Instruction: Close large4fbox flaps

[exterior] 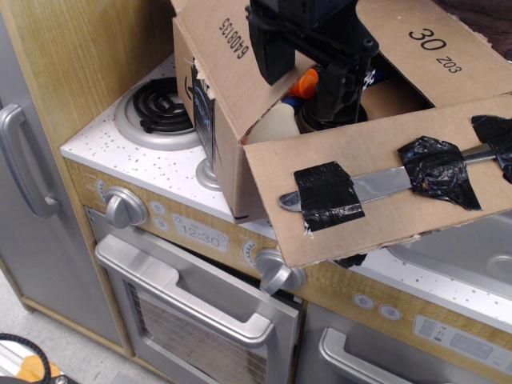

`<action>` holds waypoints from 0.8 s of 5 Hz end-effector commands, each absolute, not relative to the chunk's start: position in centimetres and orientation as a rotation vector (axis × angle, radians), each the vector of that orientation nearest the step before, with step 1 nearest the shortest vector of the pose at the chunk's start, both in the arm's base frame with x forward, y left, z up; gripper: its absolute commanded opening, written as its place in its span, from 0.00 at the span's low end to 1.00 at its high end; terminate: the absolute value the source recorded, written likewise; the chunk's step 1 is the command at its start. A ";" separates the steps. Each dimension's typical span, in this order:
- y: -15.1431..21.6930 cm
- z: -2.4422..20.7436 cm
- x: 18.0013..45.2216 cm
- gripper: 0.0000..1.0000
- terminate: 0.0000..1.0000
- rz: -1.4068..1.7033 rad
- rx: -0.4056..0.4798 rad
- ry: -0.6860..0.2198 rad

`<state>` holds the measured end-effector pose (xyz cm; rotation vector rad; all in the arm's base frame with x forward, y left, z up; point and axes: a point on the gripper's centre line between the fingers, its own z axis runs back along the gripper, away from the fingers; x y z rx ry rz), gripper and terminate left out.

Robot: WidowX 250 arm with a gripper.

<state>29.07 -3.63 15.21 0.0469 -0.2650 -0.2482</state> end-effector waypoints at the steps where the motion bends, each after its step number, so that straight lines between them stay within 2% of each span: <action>1: -3.8 14.2 30.5 1.00 0.00 -0.274 0.006 -0.324; 3: -3.0 11.1 31.6 1.00 0.00 -0.302 -0.069 -0.266; 4: -2.9 10.5 31.6 1.00 1.00 -0.339 -0.068 -0.290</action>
